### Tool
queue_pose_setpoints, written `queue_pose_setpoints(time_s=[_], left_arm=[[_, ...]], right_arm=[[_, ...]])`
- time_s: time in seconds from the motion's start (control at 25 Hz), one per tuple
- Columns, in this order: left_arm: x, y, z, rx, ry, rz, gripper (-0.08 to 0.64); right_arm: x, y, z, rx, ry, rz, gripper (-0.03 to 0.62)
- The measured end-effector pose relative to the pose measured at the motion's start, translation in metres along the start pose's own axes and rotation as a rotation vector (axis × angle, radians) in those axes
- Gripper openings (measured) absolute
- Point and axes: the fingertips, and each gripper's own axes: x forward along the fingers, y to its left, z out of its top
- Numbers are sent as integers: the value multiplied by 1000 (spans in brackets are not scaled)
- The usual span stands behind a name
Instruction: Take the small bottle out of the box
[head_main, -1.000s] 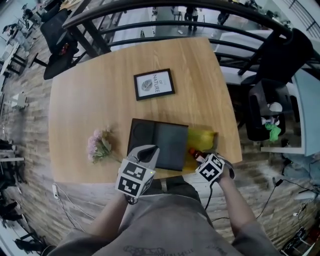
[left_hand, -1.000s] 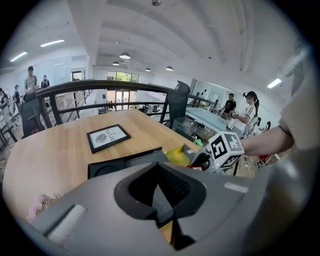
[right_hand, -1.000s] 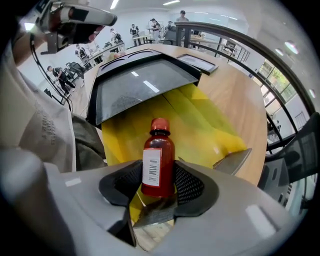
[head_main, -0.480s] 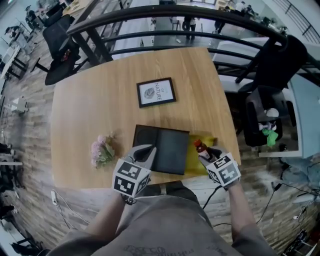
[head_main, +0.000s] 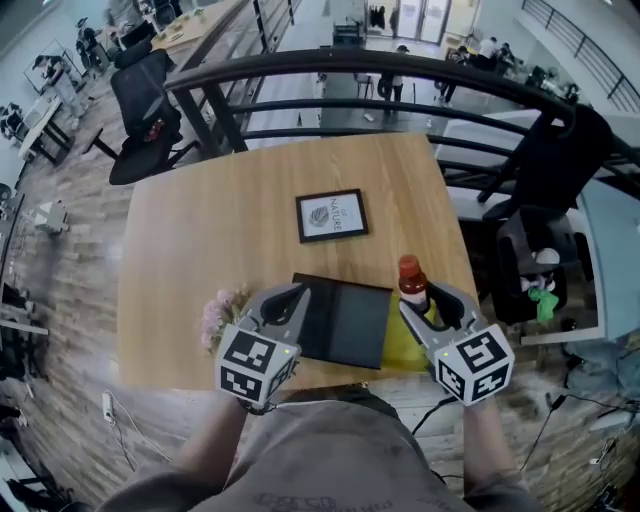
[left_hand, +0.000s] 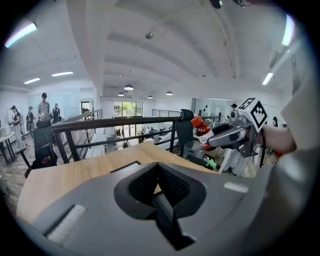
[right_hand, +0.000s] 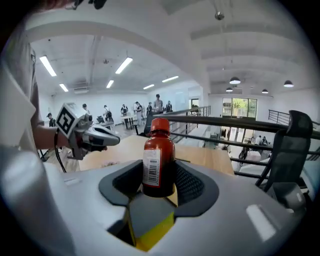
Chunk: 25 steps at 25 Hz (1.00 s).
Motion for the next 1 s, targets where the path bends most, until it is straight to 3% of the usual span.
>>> queue_pose_setpoints(time_s=[0.4,0.6,0.8,1.0], left_arm=[[-72,20,94,111,-300,67,2],[-105,14,120,59,-393,32,2],[-133,14,132,74,-436,51,2],[-142,23,117,49,-420,65,2]], right_arm=[[-44,46,109,-73,-342,-19,204],[-62,66,141,-101,-445,-37,206],[-75,80,156,-90,-501,-45,206],[-71,95,149,-73,-479,-15,206]])
